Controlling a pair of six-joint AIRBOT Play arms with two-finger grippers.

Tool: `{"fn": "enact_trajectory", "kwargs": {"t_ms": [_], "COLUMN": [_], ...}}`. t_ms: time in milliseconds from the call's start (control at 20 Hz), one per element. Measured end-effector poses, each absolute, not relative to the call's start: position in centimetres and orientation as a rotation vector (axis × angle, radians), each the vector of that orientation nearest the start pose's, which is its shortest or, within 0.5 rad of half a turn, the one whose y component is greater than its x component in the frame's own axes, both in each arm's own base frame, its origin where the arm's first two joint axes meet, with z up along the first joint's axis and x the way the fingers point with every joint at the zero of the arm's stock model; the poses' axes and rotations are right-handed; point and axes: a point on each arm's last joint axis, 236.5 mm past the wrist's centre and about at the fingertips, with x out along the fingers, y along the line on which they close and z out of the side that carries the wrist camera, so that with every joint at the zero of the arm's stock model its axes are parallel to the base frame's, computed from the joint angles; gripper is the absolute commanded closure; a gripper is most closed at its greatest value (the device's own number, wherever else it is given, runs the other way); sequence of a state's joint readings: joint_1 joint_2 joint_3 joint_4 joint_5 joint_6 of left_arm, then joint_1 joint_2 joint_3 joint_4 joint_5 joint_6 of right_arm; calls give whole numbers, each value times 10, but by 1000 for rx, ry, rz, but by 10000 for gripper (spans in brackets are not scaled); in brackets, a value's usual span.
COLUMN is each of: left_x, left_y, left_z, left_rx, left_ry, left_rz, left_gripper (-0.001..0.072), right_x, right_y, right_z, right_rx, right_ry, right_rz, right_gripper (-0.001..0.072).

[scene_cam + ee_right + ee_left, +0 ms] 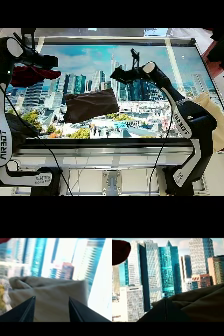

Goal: Fold the shirts.

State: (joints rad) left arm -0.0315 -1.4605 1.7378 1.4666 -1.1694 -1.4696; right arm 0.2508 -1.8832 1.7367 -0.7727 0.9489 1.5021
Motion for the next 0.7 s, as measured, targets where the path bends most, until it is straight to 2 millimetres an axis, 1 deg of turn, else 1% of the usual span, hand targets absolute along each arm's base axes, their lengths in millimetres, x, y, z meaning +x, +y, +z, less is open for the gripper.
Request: {"fn": "enact_trajectory", "kwargs": {"t_ms": [50, 100, 150, 250, 350, 500, 600, 700], "left_x": [500, 501, 501, 503, 503, 504, 504, 504], "left_y": [-40, -43, -45, -47, -48, -50, -50, -50], "left_z": [157, 158, 159, 160, 161, 161, 162, 162], "left_rx": [21, 12, 4, -5, -7, -10, -4, 3], "left_ry": [884, 880, 875, 867, 864, 859, 858, 857], "left_rz": [-152, -159, -165, -172, -177, -181, -185, -189], "left_gripper": [695, 694, 695, 694, 694, 694, 694, 694], "right_x": [523, 520, 516, 509, 504, 495, 485, 473], "right_y": [265, 259, 254, 254, 258, 271, 287, 305], "right_z": [-1, -13, -26, -46, -64, -82, -89, -92], "right_rx": [583, 588, 591, 621, 663, 718, 735, 738], "right_ry": [1154, 1197, 1241, 1306, 1358, 1414, 1452, 1482], "right_rz": [557, 543, 531, 527, 527, 540, 564, 594], "right_gripper": [85, 41, 35, 35, 35, 36, 37, 38]}}
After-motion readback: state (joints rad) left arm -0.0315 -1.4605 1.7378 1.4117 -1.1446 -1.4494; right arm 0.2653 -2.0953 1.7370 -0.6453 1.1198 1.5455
